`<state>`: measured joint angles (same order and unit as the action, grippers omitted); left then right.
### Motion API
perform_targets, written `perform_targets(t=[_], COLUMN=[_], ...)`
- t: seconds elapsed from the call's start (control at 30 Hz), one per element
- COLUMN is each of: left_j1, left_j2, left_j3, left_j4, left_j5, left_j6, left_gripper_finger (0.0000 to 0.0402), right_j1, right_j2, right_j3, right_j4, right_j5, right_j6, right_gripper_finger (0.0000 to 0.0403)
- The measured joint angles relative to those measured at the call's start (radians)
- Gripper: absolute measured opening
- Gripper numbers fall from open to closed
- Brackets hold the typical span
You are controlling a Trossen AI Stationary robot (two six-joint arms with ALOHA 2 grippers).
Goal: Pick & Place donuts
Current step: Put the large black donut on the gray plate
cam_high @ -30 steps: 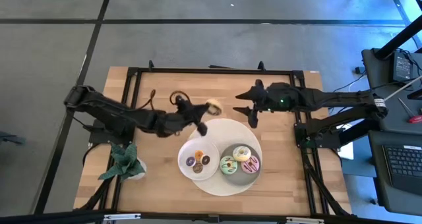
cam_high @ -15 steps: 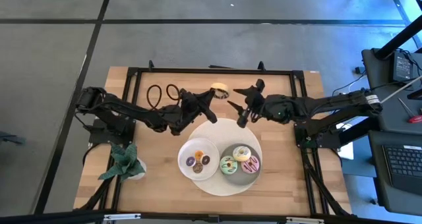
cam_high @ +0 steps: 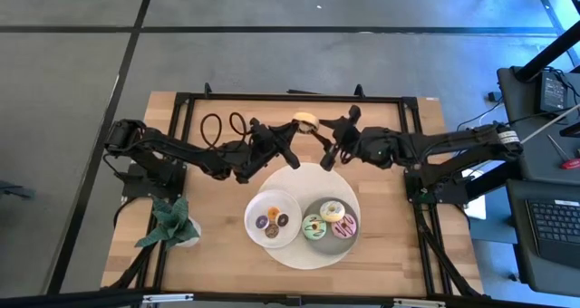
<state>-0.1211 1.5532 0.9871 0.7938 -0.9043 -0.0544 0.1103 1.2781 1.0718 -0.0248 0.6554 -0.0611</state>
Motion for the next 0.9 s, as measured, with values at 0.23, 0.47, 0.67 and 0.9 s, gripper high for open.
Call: perform_targets(t=[0.23, 0.47, 0.67, 0.9], left_j1=[0.000, 0.000, -0.012, -0.068], left_j2=[0.000, 0.000, 0.000, -0.023], left_j3=[0.000, 0.000, 0.000, 0.000], left_j4=[0.001, -0.002, -0.004, -0.003], left_j5=[0.005, 0.006, 0.005, -0.072], left_j6=[0.012, 0.016, 0.059, 0.128], left_gripper_finger=[0.0020, 0.0036, 0.0071, 0.0143], right_j1=[-0.024, -0.025, -0.025, -0.025], right_j2=[0.000, 0.000, 0.000, 0.000], right_j3=[0.000, 0.000, 0.000, 0.002], right_j4=[0.007, 0.007, 0.006, 0.003], right_j5=[-0.078, -0.080, -0.080, -0.072], right_j6=[0.026, 0.027, 0.027, 0.029], right_gripper_finger=[0.0105, 0.0048, 0.0028, 0.0031])
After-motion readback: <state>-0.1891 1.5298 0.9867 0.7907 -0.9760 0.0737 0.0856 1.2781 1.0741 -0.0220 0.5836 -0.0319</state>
